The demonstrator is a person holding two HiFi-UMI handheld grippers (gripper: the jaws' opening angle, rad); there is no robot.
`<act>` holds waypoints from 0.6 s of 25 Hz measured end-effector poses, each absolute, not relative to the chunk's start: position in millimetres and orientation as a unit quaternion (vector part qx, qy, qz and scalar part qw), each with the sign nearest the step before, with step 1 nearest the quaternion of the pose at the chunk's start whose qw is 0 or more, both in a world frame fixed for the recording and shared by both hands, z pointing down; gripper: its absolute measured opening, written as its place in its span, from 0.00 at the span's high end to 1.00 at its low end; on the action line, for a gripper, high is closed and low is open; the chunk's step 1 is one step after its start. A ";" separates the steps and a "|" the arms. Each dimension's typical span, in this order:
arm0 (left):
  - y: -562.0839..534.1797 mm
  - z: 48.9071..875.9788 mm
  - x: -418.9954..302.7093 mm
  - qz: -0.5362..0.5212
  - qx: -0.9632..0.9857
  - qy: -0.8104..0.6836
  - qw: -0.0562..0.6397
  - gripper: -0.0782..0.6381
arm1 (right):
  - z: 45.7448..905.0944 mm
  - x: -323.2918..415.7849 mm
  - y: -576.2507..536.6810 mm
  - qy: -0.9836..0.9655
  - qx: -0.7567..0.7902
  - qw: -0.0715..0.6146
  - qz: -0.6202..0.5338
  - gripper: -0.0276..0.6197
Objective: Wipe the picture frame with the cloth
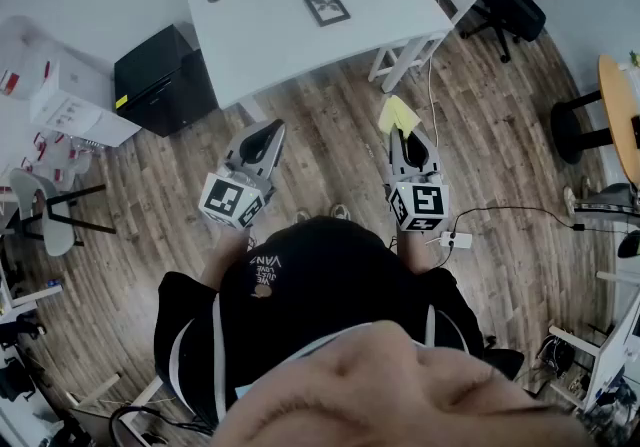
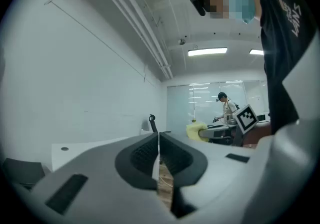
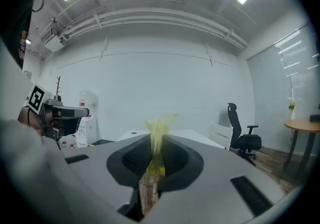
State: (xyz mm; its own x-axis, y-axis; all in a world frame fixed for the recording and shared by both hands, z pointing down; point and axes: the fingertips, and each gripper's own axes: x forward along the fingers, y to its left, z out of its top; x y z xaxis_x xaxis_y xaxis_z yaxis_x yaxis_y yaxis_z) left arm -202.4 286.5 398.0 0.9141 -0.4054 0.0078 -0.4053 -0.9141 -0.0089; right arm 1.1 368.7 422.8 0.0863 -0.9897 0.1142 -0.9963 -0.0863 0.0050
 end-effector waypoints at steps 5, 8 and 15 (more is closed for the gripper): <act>286.7 397.8 -205.9 -0.004 -0.980 0.199 0.005 0.87 | 416.4 -0.3 369.3 -0.673 0.738 0.020 0.040 0.89; 282.9 400.7 -212.9 -0.002 -0.979 0.202 -0.002 0.87 | 413.2 -4.7 368.2 -0.671 0.741 0.009 0.038 0.89; 281.7 410.6 -230.3 -0.002 -0.982 0.187 -0.007 0.87 | 420.7 -23.0 372.0 -0.661 0.749 0.013 0.050 0.89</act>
